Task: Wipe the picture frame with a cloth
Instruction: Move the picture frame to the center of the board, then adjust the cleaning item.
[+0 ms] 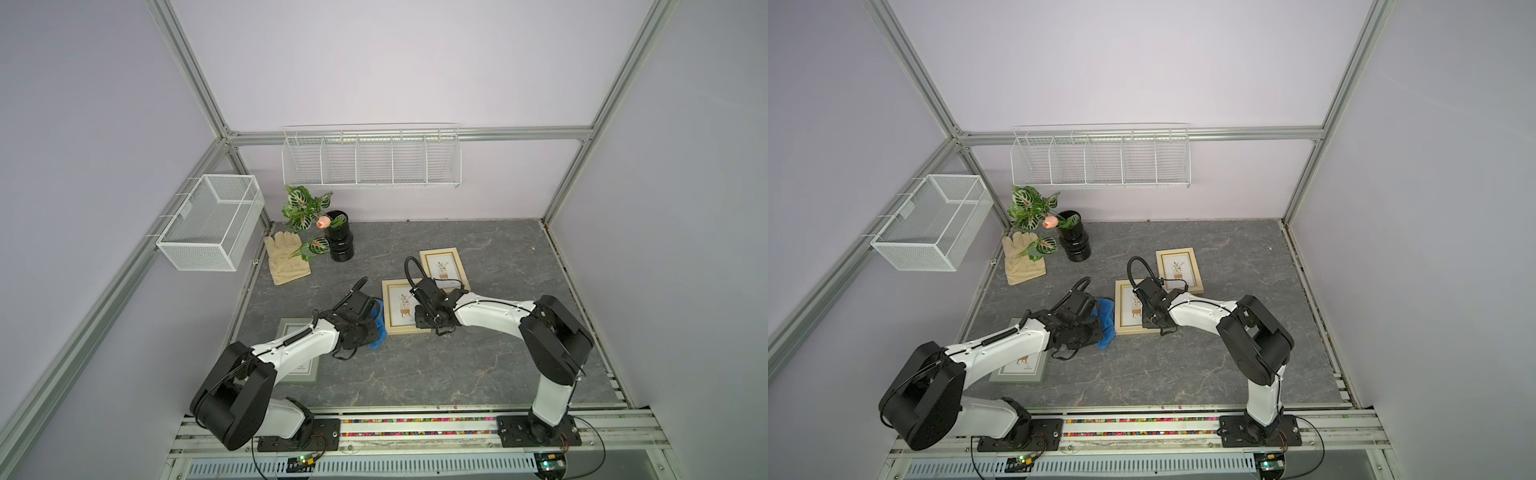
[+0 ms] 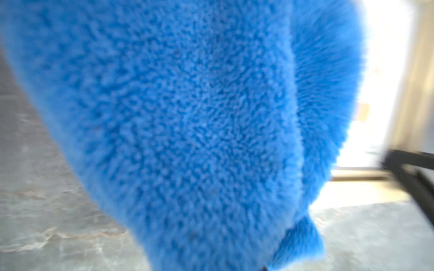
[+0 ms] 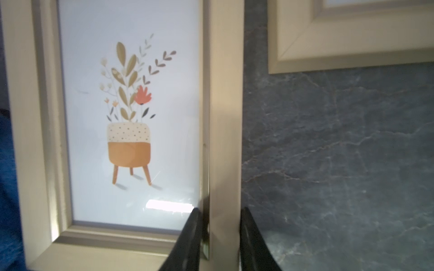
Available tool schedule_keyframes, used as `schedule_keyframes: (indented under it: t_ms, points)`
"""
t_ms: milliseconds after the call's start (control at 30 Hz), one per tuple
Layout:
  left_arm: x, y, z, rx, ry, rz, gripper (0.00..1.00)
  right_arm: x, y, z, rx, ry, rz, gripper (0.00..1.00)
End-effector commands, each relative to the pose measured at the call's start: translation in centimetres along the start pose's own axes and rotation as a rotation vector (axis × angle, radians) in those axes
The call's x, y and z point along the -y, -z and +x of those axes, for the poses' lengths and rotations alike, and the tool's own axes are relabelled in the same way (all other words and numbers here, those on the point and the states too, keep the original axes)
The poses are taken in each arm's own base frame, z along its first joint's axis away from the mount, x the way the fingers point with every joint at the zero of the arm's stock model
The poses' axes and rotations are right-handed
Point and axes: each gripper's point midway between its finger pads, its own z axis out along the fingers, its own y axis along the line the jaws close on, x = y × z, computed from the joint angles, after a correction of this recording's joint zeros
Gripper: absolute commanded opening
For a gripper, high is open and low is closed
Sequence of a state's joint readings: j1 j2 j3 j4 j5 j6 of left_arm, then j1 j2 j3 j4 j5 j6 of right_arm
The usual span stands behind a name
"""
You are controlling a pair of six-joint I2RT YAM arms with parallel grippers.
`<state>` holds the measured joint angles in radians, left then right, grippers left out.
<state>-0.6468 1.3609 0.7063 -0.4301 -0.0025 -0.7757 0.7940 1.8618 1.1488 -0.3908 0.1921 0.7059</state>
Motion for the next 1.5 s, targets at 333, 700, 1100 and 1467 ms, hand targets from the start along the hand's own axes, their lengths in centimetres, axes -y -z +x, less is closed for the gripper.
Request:
schedule_keyframes:
  t_ms: [333, 700, 1100, 1467]
  points:
    - [4.3, 3.6, -3.6, 0.231, -0.077, 0.260, 0.00, 0.5, -6.2, -4.5, -0.131, -0.067, 0.019, 0.28]
    - [6.4, 6.1, -4.4, 0.354, -0.117, 0.434, 0.00, -1.0, -3.1, -10.8, -0.047, -0.024, -0.057, 0.74]
    - [9.5, 8.0, -4.6, 0.411, -0.181, 0.589, 0.00, -2.3, 10.2, -6.2, 0.116, -0.041, -0.454, 0.88]
    - [15.3, 9.5, -1.7, 0.393, -0.304, 0.743, 0.00, -4.8, 16.9, -2.8, 0.197, -0.101, -0.828, 0.90]
